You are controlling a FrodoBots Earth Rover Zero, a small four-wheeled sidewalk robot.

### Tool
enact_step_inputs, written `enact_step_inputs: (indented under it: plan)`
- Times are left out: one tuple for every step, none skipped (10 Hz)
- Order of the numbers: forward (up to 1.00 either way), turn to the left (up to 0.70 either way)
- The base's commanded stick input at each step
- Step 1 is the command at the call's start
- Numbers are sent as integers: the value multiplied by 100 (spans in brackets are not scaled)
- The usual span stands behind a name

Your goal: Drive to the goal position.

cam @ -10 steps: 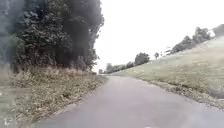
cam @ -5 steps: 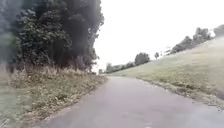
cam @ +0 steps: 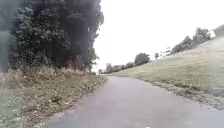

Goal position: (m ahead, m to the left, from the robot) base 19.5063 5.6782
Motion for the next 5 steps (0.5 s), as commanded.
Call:
enact_step_inputs:
  plan:
    - [45, 0]
    - [45, 0]
    - [45, 0]
    - [45, 0]
    - [45, 0]
